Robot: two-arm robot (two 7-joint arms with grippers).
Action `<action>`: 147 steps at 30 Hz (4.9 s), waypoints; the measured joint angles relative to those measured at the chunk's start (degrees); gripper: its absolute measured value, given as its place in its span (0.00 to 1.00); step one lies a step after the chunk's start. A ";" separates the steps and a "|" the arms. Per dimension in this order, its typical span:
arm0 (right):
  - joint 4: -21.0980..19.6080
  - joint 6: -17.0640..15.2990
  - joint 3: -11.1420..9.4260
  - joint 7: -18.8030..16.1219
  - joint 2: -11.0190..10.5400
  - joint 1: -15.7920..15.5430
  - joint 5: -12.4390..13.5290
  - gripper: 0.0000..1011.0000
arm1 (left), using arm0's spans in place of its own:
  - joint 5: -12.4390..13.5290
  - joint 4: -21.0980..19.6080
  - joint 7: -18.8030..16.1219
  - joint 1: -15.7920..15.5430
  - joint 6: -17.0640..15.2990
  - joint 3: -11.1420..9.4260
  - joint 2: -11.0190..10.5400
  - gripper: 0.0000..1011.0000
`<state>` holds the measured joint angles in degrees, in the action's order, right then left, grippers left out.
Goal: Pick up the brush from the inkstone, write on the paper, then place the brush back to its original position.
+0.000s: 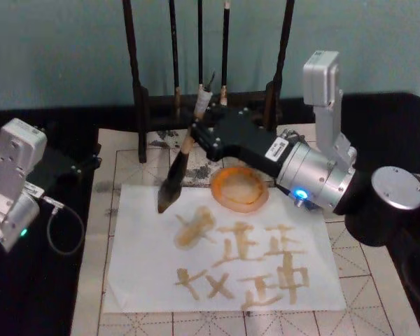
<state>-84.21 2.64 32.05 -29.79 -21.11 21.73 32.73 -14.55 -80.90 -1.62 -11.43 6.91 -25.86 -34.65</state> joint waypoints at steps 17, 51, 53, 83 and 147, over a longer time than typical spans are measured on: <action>-1.55 1.32 0.54 -3.69 0.04 -1.89 -1.78 0.19 | 0.00 0.00 0.00 0.00 0.00 0.00 0.00 0.99; 2.35 15.28 -1.03 -4.88 2.94 -3.59 -11.56 0.19 | 0.00 0.00 0.00 0.00 0.00 0.00 0.00 0.99; 2.35 15.30 -1.03 -5.09 2.94 -3.83 -11.73 0.19 | 0.00 0.00 0.00 0.00 0.00 0.00 0.00 0.99; 3.72 16.74 -1.52 -4.92 4.17 -4.52 -13.53 0.19 | 0.00 0.00 0.00 0.00 0.00 0.00 0.00 0.99; -5.13 15.17 -0.99 -8.70 -1.39 -9.14 -8.73 0.19 | 0.00 0.00 0.00 0.00 0.00 0.00 0.00 0.99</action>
<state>-89.34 17.81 31.06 -38.49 -22.50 12.60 24.00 -14.55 -80.90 -1.62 -11.43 6.91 -25.86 -34.65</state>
